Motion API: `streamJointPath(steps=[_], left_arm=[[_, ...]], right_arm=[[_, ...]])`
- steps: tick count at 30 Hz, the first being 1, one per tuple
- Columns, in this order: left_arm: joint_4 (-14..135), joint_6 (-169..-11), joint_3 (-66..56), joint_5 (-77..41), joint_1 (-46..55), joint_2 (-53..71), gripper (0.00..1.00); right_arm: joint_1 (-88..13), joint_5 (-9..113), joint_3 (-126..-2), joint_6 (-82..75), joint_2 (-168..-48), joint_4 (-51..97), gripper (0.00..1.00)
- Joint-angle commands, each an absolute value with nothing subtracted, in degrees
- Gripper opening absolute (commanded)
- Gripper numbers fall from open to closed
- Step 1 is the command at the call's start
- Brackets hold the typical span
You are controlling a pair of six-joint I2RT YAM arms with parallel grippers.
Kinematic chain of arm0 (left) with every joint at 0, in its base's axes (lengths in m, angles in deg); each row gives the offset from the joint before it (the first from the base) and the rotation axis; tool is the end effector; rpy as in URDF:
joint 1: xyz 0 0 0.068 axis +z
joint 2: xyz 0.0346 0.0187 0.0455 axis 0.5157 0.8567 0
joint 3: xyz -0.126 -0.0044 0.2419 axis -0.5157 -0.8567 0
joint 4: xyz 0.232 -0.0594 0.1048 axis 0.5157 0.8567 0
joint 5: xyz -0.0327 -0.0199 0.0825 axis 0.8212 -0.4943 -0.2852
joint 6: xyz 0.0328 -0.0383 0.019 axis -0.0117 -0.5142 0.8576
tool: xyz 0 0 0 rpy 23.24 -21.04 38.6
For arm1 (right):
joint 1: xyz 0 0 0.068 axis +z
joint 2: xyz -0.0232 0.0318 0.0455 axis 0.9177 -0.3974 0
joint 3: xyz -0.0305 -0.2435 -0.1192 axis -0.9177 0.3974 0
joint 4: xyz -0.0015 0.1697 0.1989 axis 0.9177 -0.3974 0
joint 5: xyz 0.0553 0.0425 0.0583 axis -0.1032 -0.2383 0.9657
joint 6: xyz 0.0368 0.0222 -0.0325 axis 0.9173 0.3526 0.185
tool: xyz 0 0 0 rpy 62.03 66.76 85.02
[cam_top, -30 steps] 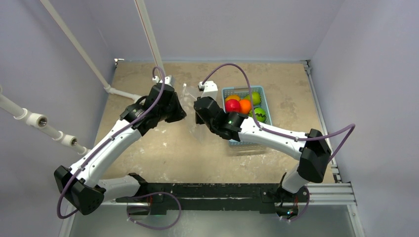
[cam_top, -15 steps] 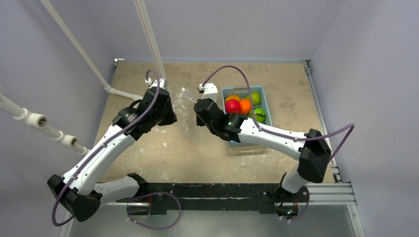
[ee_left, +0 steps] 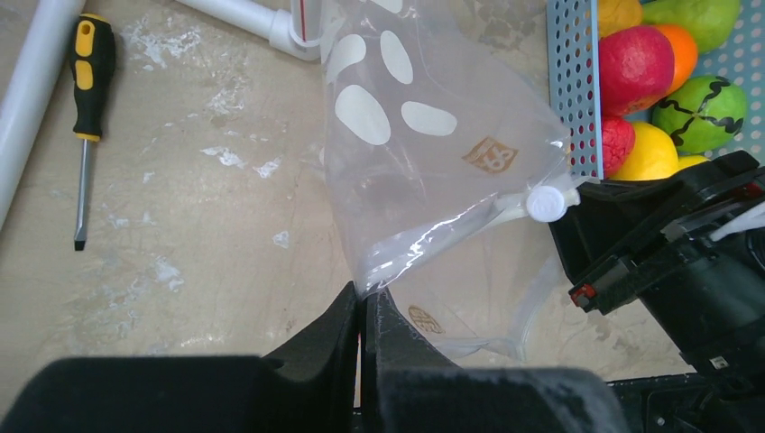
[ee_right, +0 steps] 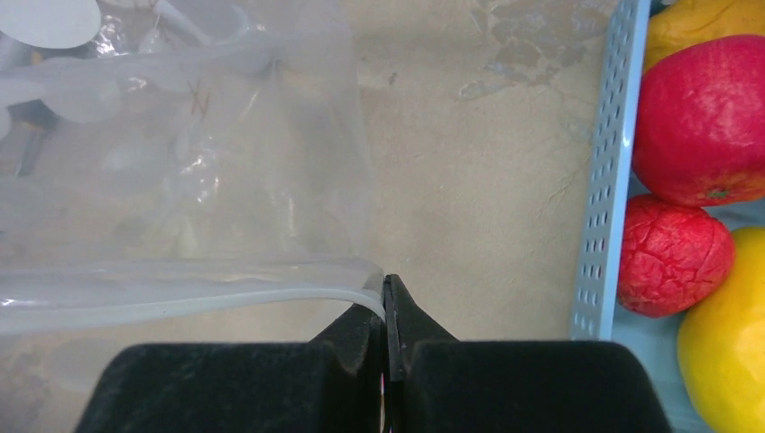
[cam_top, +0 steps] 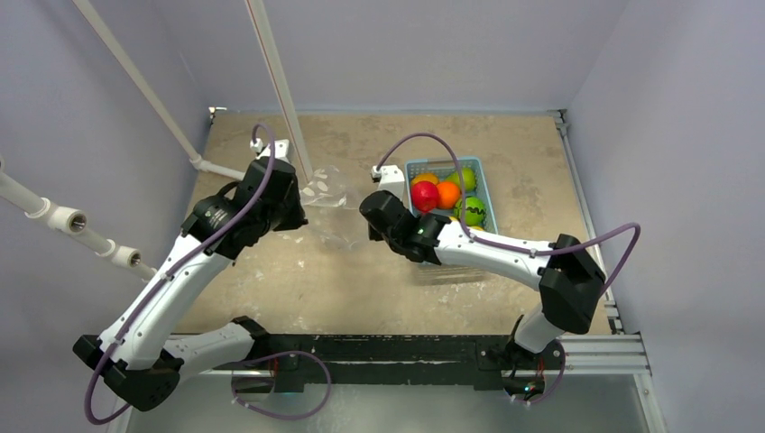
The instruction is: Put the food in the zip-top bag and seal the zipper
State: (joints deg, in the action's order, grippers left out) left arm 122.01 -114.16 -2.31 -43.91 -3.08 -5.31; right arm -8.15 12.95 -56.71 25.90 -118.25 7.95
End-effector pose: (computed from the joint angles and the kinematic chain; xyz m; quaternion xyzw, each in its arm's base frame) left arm 0.1646 -0.0987 0.3842 -0.0737 0.9140 -0.1009 0.3860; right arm 0.2026 0.2944 0.2708 -0.0528 0.8732 0.1399 0.4638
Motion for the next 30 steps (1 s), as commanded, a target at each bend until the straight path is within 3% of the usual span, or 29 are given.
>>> streamJointPath(steps=[1, 17, 23, 30], left_arm=[[126.1, -111.3, 1.7, -46.8, -2.9, -6.4, 0.0], [119.4, -112.1, -5.1, -40.7, -2.9, -4.8, 0.0], [117.9, -112.3, -7.0, -37.9, -2.9, -4.4, 0.0], [120.6, -112.1, -5.1, -34.6, -2.9, -5.0, 0.0]], right_arm=[[-8.6, 14.2, -55.5, 27.2, -117.0, 9.8, 0.0], [-8.5, 23.7, -60.9, 23.5, -124.5, 17.3, 0.0], [-8.5, 22.5, -59.6, 22.9, -122.8, 16.5, 0.0], [-8.0, 29.7, -54.8, 20.8, -119.4, 15.2, 0.0]])
